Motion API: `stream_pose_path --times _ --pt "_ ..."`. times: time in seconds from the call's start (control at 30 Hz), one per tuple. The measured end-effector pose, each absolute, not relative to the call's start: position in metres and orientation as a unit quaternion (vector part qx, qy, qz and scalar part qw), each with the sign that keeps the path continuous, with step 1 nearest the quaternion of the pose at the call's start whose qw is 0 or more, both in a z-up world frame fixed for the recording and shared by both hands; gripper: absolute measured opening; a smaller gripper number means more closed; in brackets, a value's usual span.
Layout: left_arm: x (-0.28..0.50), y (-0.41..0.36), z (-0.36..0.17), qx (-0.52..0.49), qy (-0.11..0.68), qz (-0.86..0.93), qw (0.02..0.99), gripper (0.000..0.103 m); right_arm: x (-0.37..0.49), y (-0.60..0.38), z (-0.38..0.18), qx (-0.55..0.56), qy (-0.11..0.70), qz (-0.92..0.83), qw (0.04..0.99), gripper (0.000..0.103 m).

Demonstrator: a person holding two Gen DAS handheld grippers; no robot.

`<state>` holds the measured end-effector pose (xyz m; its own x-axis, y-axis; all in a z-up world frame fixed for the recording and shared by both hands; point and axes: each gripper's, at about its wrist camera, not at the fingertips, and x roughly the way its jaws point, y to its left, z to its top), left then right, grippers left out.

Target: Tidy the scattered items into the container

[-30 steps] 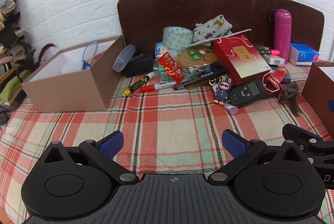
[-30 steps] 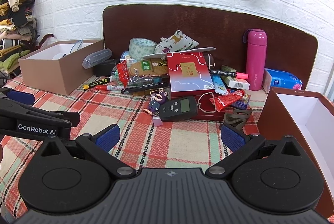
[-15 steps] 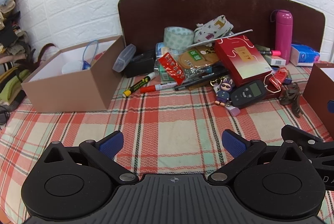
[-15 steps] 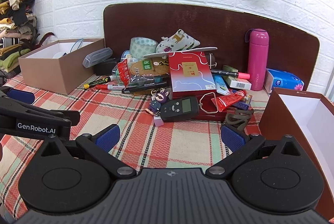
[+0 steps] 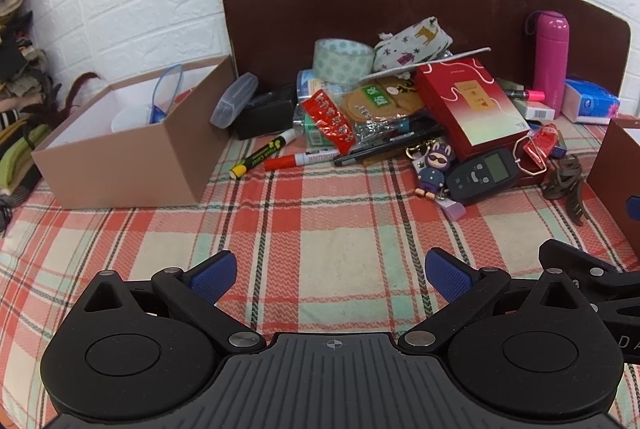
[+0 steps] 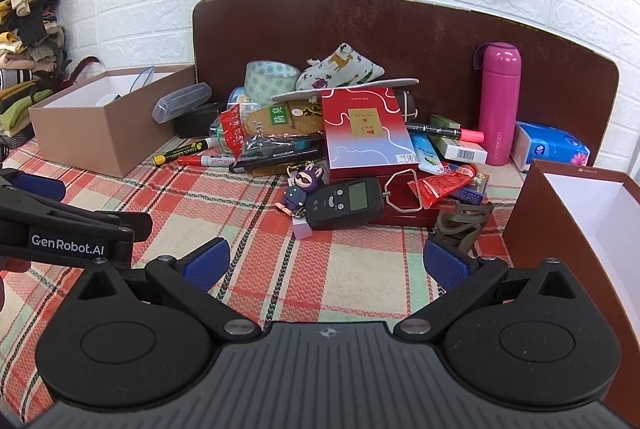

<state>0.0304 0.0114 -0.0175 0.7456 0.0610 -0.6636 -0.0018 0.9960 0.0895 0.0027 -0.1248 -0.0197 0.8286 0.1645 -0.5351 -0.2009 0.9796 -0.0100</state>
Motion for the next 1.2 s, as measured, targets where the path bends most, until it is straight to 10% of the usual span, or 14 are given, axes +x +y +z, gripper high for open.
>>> stream_pose_path --times 0.63,1.2 --pt "0.129 -0.02 -0.06 0.047 0.398 -0.044 0.915 0.097 0.09 -0.159 -0.065 -0.019 0.319 0.079 0.944 0.102" --pt "0.212 -0.043 -0.093 0.022 0.444 -0.148 0.884 0.045 0.162 -0.174 -0.077 -0.012 0.286 0.121 0.951 0.085"
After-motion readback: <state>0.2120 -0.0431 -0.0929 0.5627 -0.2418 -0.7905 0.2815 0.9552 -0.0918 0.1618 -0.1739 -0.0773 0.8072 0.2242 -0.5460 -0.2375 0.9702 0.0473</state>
